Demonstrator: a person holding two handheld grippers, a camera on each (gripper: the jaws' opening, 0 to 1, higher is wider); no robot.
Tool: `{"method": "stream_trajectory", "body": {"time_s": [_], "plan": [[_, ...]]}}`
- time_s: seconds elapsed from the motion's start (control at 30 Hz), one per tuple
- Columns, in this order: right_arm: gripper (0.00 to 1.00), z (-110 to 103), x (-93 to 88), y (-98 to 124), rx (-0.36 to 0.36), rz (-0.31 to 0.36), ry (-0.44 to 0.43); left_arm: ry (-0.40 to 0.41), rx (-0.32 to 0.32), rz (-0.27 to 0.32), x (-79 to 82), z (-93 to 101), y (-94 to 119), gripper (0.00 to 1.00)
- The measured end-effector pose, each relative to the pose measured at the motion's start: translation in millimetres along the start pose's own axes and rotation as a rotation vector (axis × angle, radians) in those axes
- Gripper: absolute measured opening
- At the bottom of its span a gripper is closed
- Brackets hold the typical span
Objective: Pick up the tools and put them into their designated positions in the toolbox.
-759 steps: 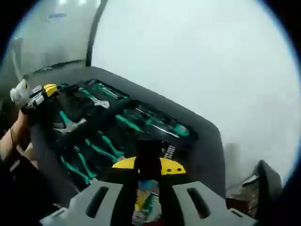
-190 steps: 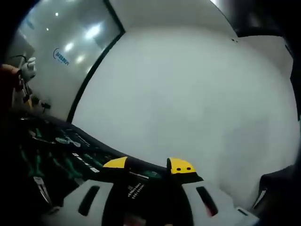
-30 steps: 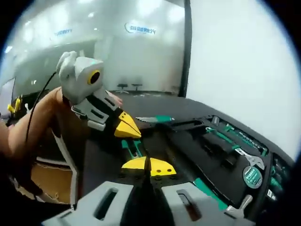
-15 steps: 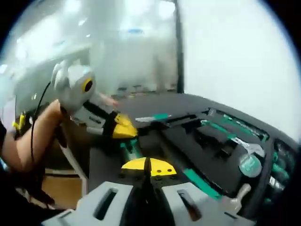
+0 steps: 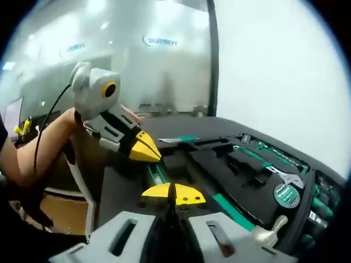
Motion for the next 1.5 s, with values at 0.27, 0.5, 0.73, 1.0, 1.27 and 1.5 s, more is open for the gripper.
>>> {"method": "stream_trajectory", "body": {"time_s": [0.27,0.5,0.73,1.0,1.27,1.5], "plan": [[0.00,2.4,3.0,-3.2,0.024,-0.047,-0.001,-0.025,0.001,-0.033,1.0,-1.0,-1.1,0.00],[0.00,2.6,0.8,-1.4,0.024,-0.044,-0.011,0.006,-0.015,-0.016,0.4,-3.8,-5.1,0.00],[0.00,38.0,20.5,36.3,-0.062,0.055,-0.207,0.080,-0.010,0.072,10.0,-5.9,11.4,0.00],[0.00,5.6,9.6,14.3,0.012,-0.061,-0.034,0.006,-0.099,-0.006,11.3,19.9,-6.5,0.00],[0.00,-7.0,1.1,2.6,-0.016,-0.053,0.067,0.015,-0.116,0.038,7.4,23.2,-2.8,0.00],[0.00,-5.0,-0.9,3.1,-0.002,-0.059,0.049,0.051,-0.136,0.044,6.4,20.3,-5.0,0.00]]}}
Point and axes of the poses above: the point that each gripper's makers call its tool centre point, and the gripper's own axes: y roughly backward along the fingers, z roughly to its right, x roughly out of its top, the point moved 8 cm from there along y, roughly backward along the fingers, and after that the axes turned 4 degrees about -z, right-handed, at the moved point
